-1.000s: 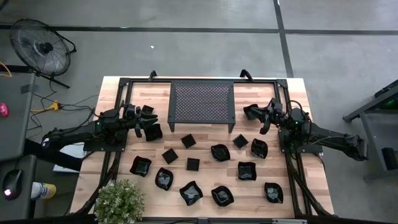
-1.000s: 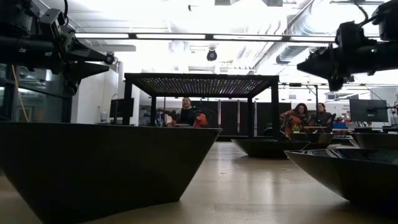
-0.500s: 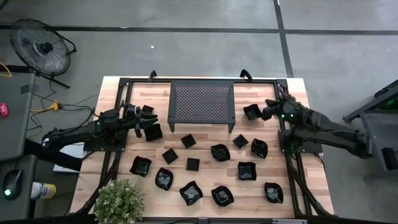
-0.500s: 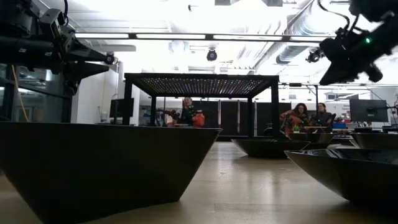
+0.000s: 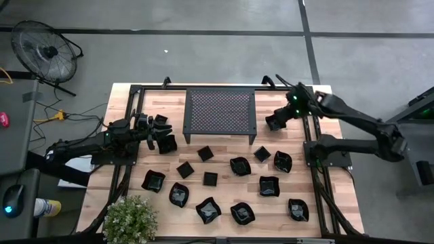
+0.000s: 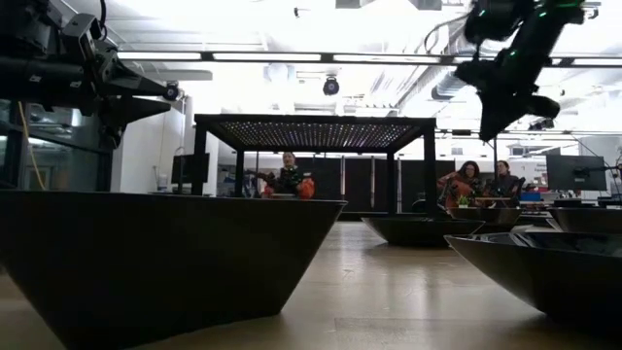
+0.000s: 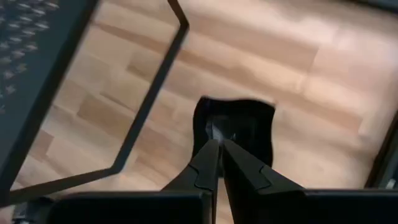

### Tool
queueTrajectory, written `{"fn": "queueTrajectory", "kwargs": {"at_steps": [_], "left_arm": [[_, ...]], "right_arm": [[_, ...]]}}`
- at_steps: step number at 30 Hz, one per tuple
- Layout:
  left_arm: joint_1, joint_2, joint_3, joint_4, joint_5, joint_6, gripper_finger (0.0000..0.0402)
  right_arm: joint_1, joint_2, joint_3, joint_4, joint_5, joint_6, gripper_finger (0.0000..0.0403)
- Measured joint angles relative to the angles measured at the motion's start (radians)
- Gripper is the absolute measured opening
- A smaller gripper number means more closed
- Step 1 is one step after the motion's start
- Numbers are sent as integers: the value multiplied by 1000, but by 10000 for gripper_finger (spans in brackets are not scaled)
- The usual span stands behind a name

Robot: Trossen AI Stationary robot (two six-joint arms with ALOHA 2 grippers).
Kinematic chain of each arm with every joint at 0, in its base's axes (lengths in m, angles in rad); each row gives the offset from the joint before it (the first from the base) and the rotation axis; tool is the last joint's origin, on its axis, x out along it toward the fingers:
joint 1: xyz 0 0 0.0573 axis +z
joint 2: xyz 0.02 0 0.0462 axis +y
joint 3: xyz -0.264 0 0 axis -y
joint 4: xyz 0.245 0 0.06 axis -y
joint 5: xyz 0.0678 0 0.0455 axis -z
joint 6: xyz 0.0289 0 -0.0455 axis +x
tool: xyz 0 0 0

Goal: Pick & Place Mini shaped plates
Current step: Put the black distorted square plate on the shelf

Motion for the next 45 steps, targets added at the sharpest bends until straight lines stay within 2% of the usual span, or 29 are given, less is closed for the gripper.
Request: {"fn": "queueTrajectory", "kwargs": {"at_steps": [6, 11, 17, 20, 26, 31, 45], "left_arm": [[0, 0, 0, 0, 0, 0, 124], [0, 0, 0, 0, 0, 0, 124], [0, 0, 0, 0, 0, 0, 124], [0, 0, 0, 0, 0, 0, 124], [0, 0, 0, 0, 0, 0, 124], [0, 0, 0, 0, 0, 0, 124], [0, 0, 0, 0, 0, 0, 124]], "right_arm": [[-78, 162, 67, -107, -49, 8, 16], [-110, 268, 90, -155, -4, 25, 16], [-121, 382, 100, -170, 0, -25, 21], [-120, 434, 100, -164, 0, -55, 44], [-128, 506, 99, -135, 1, -102, 126], [-154, 542, 99, -117, 50, -104, 171], [-193, 636, 99, -31, -4, -184, 172]]}}
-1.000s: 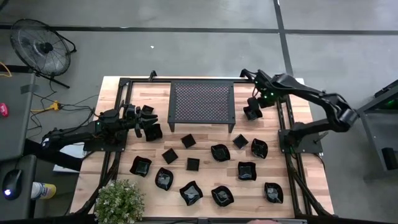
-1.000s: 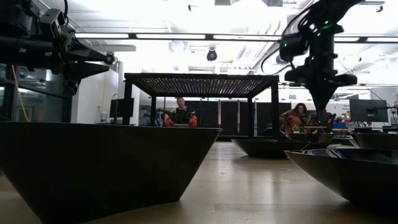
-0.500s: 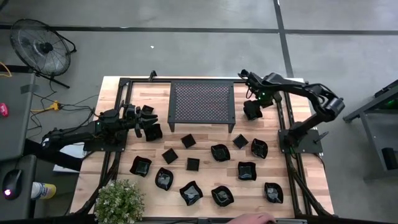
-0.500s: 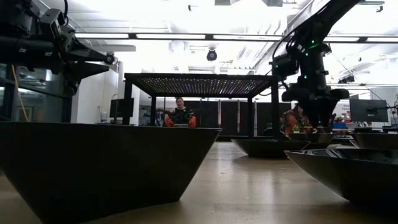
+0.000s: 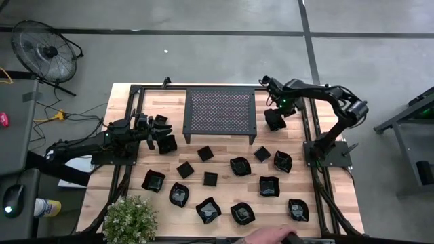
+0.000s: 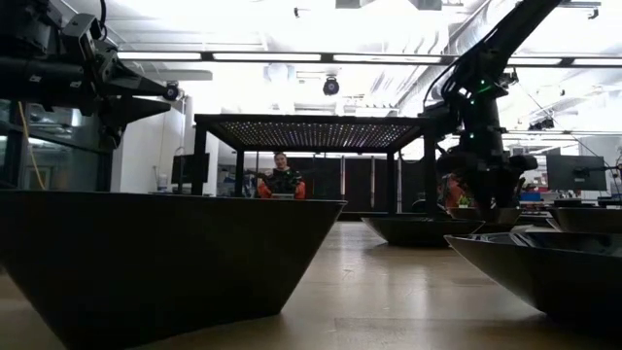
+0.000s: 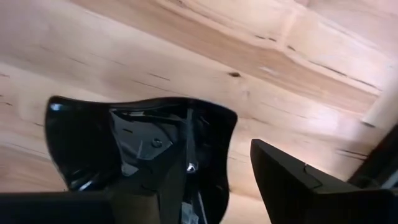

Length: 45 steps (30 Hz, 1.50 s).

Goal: Pick & Place Mini shaped plates
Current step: Put the black distorted square plate on the shelf

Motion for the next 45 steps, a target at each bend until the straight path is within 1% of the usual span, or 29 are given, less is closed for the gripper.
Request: {"fn": "queueTrajectory", "kwargs": {"at_steps": [5, 10, 14, 16, 31, 39, 42, 45], "left_arm": [[0, 0, 0, 0, 0, 0, 124], [0, 0, 0, 0, 0, 0, 124], [0, 0, 0, 0, 0, 0, 124], [0, 0, 0, 0, 0, 0, 124], [0, 0, 0, 0, 0, 0, 124], [0, 0, 0, 0, 0, 0, 124], [0, 0, 0, 0, 0, 0, 124], [0, 0, 0, 0, 0, 0, 124]], "right_arm": [[-16, 0, 0, -4, 8, -24, 164], [-37, 0, 0, -4, -1, -32, 146], [-39, 0, -31, 17, -46, -51, 133], [-38, 0, -49, 28, -52, -51, 129], [-39, -17, -54, 64, -47, -53, 128], [-47, -21, -53, 58, -36, -97, 126], [-47, -21, -53, 56, -20, -114, 115], [-47, -21, -53, 56, -22, -131, 92]]}}
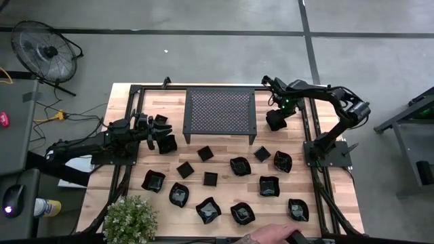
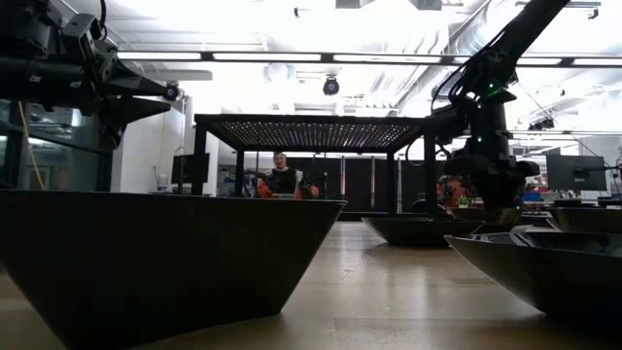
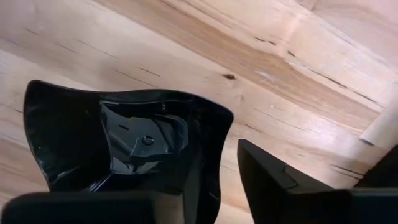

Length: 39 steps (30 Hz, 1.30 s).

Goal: Pick & Place Mini shaped plates
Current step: Put the black distorted square plate on the shelf

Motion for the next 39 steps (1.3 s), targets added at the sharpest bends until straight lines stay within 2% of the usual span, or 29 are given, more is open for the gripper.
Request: {"fn": "queueTrajectory", "kwargs": {"at_steps": [12, 18, 27, 39], "left_arm": [[0, 0, 0, 0, 0, 0, 124], [0, 0, 0, 0, 0, 0, 124], [0, 0, 0, 0, 0, 0, 124], [0, 0, 0, 0, 0, 0, 124]], "right_arm": [[0, 0, 2, 0, -16, -2, 4], [0, -13, 2, -17, -20, 7, 2], [-6, -130, 10, -104, -46, 39, 1], [-18, -294, 151, -273, -115, 111, 0]]}}
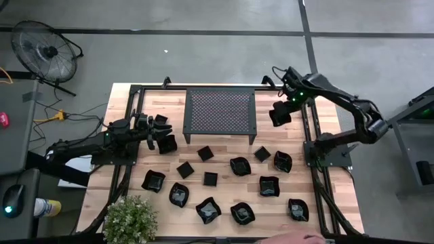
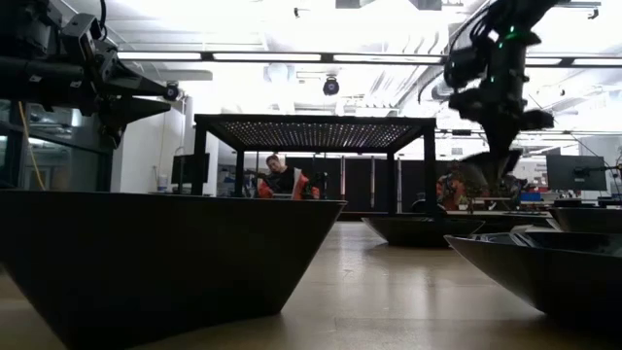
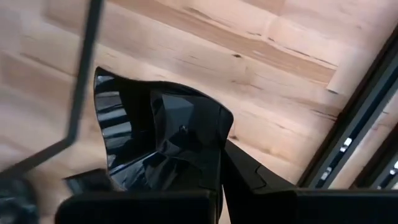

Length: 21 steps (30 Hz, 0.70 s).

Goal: Pick & Place Mini shaped plates
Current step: Put the black distorted square plate on the shelf

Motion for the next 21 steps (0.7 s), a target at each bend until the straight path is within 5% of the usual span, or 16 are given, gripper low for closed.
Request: {"fn": "queueTrajectory", "kwargs": {"at_steps": [13, 21], "left_arm": [[0, 0, 0, 0, 0, 0, 124], [0, 0, 0, 0, 0, 0, 124]], "right_arm": [[64, 4, 291, -41, -48, 192, 0], [145, 115, 344, 138, -150, 311, 0]]}}
